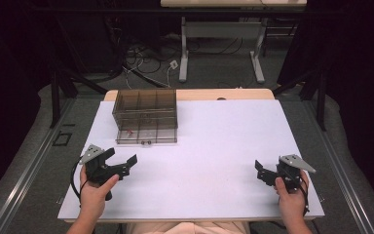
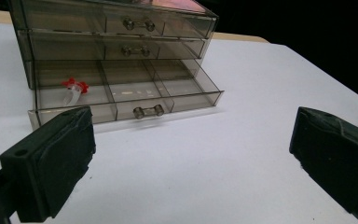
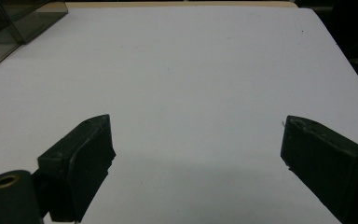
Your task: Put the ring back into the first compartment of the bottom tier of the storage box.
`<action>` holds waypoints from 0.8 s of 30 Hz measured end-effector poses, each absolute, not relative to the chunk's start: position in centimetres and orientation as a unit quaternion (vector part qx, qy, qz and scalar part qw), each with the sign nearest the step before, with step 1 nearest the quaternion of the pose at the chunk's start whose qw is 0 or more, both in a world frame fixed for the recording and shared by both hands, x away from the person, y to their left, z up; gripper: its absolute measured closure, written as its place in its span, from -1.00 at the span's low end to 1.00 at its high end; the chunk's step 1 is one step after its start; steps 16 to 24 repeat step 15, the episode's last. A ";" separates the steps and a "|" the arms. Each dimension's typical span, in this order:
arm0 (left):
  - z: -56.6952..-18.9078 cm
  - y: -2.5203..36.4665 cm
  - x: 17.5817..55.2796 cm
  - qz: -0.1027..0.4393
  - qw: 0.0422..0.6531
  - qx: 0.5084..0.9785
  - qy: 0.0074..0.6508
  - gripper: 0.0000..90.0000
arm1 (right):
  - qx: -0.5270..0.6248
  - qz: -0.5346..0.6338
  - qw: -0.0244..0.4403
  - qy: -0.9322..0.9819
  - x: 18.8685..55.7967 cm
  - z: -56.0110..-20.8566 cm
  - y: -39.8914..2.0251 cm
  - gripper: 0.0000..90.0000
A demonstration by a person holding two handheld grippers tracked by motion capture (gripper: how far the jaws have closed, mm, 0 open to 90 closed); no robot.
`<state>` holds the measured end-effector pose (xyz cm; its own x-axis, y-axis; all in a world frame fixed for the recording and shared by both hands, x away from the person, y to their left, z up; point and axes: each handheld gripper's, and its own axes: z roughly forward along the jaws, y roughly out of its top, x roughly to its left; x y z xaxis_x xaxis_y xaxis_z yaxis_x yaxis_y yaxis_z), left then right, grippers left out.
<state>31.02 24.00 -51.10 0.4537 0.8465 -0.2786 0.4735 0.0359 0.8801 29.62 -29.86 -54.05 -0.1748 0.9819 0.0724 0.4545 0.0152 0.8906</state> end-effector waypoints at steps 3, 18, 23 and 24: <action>-51.5 24.3 30.8 0.178 0.527 0.672 0.489 -0.99 | 0.564 0.421 0.311 0.639 29.6 -54.0 -29.8 -0.80; -53.3 25.0 31.2 0.165 0.527 0.670 0.496 -0.99 | 0.562 0.421 0.313 0.639 29.6 -54.0 -29.9 -0.80; -53.3 25.0 31.2 0.165 0.527 0.670 0.496 -0.99 | 0.562 0.421 0.313 0.639 29.6 -54.0 -29.9 -0.80; -53.3 25.0 31.2 0.165 0.527 0.670 0.496 -0.99 | 0.562 0.421 0.313 0.639 29.6 -54.0 -29.9 -0.80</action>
